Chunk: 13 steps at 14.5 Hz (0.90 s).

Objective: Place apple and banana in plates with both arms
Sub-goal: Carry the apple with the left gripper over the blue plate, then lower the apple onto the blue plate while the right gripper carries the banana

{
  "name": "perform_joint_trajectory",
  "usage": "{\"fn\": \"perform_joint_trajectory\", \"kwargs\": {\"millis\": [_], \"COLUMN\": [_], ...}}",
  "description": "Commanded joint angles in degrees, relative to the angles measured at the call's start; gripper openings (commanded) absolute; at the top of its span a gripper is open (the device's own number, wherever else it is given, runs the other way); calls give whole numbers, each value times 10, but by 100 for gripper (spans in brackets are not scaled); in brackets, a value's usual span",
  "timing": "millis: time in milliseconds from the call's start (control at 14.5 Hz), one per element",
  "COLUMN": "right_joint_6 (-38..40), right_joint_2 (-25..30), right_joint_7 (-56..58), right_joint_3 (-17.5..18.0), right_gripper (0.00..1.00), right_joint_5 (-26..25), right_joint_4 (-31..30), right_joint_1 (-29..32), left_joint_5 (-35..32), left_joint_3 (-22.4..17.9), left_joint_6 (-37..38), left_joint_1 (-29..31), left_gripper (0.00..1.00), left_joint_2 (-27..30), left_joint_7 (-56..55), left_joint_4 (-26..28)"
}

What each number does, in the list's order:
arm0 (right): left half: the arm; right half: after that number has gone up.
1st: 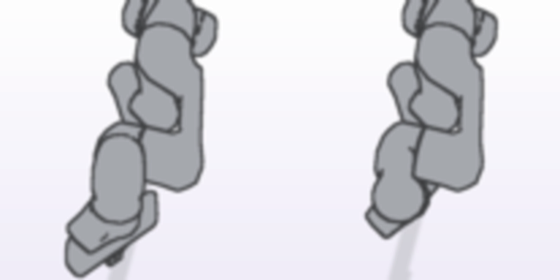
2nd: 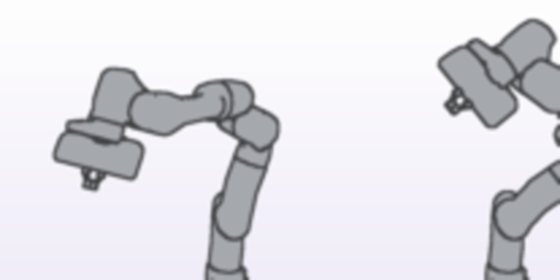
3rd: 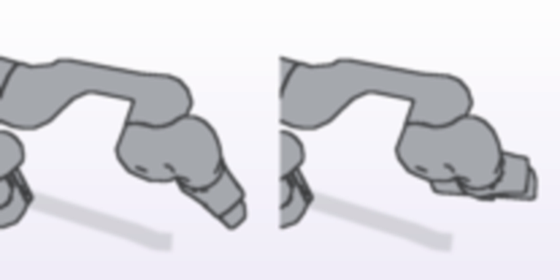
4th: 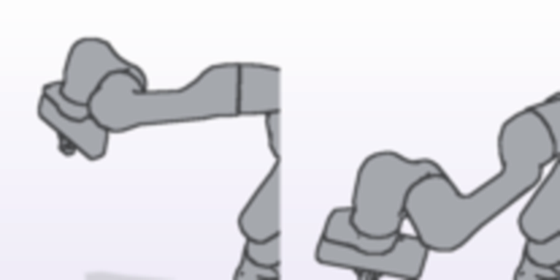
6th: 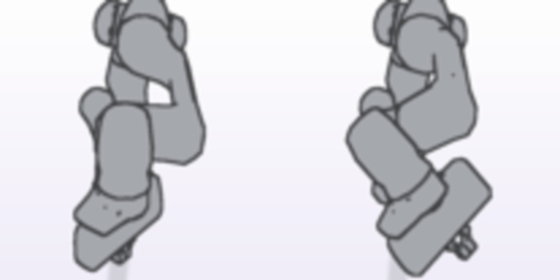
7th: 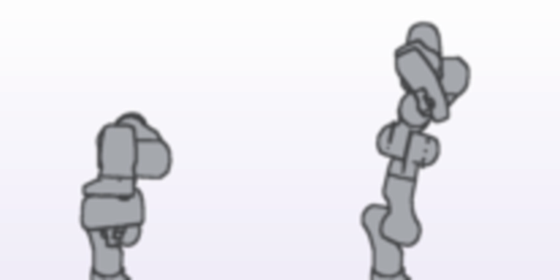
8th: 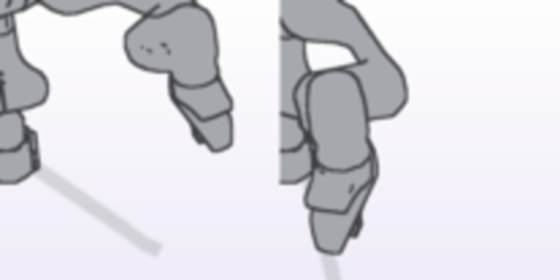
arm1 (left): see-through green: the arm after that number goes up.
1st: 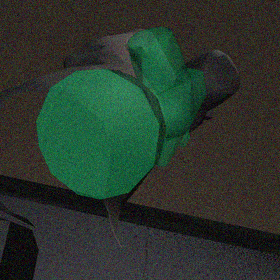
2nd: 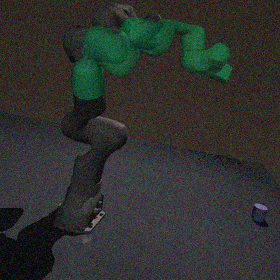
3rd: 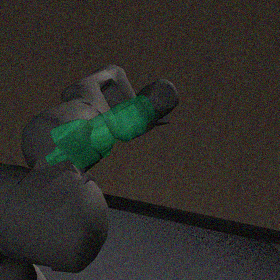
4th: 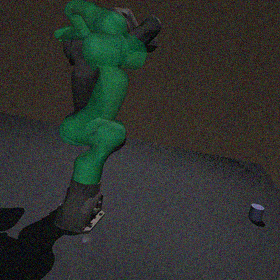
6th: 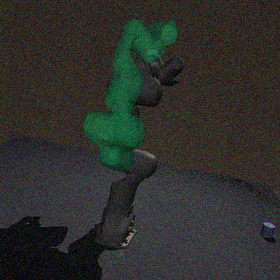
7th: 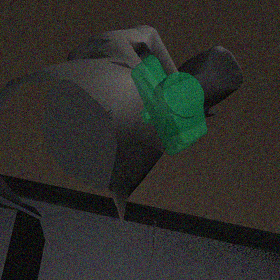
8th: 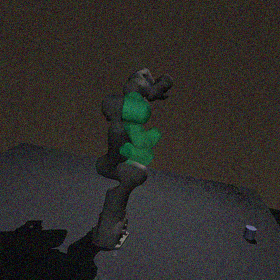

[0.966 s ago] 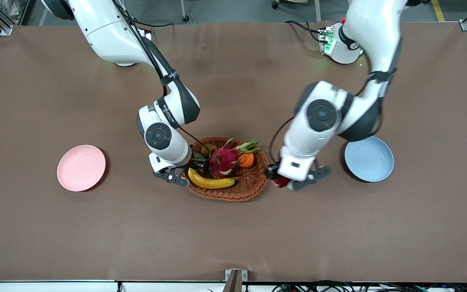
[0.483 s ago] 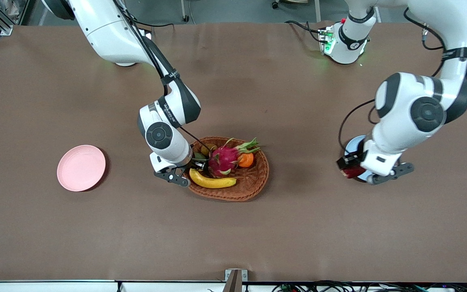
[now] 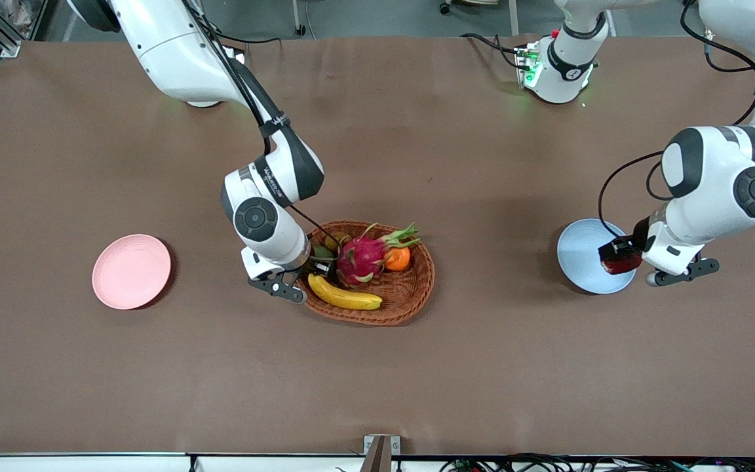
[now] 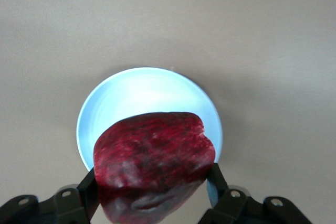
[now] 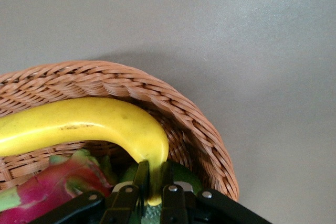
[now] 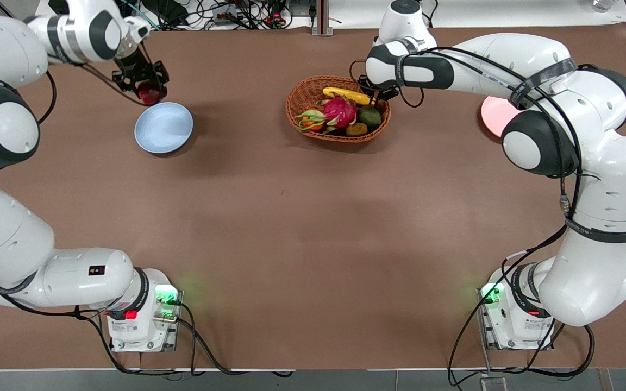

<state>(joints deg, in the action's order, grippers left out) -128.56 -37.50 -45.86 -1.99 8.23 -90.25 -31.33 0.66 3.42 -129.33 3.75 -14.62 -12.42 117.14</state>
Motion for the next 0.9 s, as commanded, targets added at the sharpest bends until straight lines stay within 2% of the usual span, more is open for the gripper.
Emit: {"fn": "perform_joint_trajectory", "kwargs": {"millis": [0,207,345,759,828], "right_joint_6": [34,137,196,295,297], "right_joint_2": [12,24,34,81,86], "right_joint_7": [2,9,62,311,359], "right_joint_3": [-2,0,0,-6,-6], "right_gripper": [0,0,0,0,0], "right_joint_5": [35,46,46,38,36], "right_joint_4": [19,85,111,101,95], "right_joint_1": [12,44,76,218,241], "left_joint_5": [-22,-28,-28,-28,-28], "left_joint_3": [4,4,4,4,5], "left_joint_6": [-69,-114,-129,-145,-145], "left_joint_1": [11,12,14,14,14], "left_gripper": [42,42,42,44,49], "left_joint_2": [-14,-36,-43,-56,-57], "left_joint_7": [5,5,5,5,5], "left_joint_4": [43,72,84,87,87]}}
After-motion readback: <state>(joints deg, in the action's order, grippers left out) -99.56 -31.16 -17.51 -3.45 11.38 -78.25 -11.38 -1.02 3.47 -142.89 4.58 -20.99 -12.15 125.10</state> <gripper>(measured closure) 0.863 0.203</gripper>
